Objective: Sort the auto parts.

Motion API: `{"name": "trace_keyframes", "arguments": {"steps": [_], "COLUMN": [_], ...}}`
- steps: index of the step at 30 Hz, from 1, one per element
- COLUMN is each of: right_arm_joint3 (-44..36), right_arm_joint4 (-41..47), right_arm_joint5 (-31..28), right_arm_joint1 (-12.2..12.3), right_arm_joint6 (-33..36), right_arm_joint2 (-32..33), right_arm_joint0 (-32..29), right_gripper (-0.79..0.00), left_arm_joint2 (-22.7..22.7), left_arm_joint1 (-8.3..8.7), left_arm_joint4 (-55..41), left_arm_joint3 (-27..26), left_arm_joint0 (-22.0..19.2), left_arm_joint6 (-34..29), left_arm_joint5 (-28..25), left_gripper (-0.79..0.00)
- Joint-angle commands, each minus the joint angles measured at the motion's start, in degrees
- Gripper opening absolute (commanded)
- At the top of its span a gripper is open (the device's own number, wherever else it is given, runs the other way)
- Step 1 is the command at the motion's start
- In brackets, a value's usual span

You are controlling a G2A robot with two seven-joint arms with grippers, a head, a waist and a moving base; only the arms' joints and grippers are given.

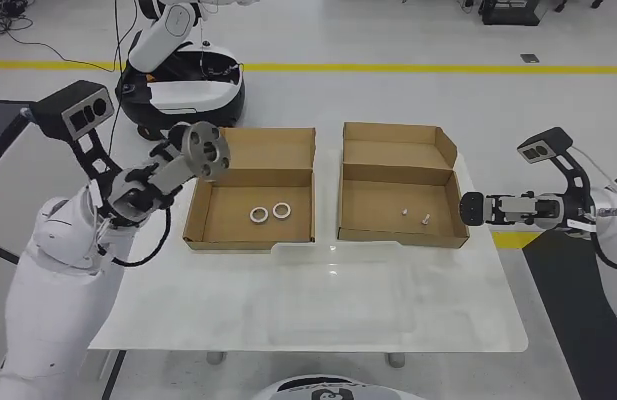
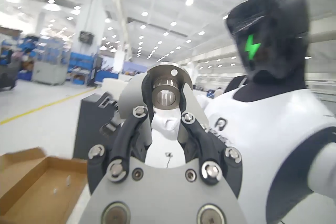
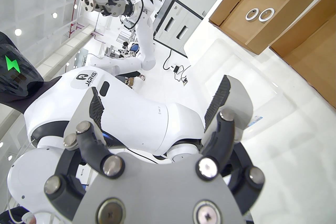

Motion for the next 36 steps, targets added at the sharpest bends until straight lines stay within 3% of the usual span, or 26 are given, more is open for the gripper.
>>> {"name": "trace_keyframes", "arguments": {"steps": [1, 7, 15, 22, 36], "right_arm_joint3": [0.0, 0.0, 0.0, 0.0, 0.0], "right_arm_joint4": [0.01, 0.01, 0.01, 0.01, 0.01], "right_arm_joint5": [0.0, 0.0, 0.0, 0.0, 0.0], "right_arm_joint1": [0.0, 0.0, 0.0, 0.0, 0.0], "right_arm_joint6": [0.0, 0.0, 0.0, 0.0, 0.0], "right_arm_joint2": [0.0, 0.0, 0.0, 0.0, 0.0], "right_arm_joint0": [0.0, 0.0, 0.0, 0.0, 0.0], "right_gripper": [0.0, 0.0, 0.0, 0.0, 0.0], "left_arm_joint2": [0.63, 3.34, 8.21, 13.84, 19.93], "left_arm_joint1": [-0.13, -0.7, -1.52, -2.16, -2.18], "left_arm_joint4": [4.42, 8.59, 12.75, 24.93, 48.7], "left_arm_joint3": [-0.56, 0.6, 7.93, 16.07, 25.38], "left_arm_joint0": [-0.02, -2.69, -14.45, -23.89, -25.65], "left_arm_joint6": [0.65, 2.85, 0.88, -4.62, -10.02], "left_arm_joint5": [1.46, 4.62, 11.32, 15.38, 16.85], "left_gripper": [-0.785, -0.785, -0.785, -0.785, -0.785]}}
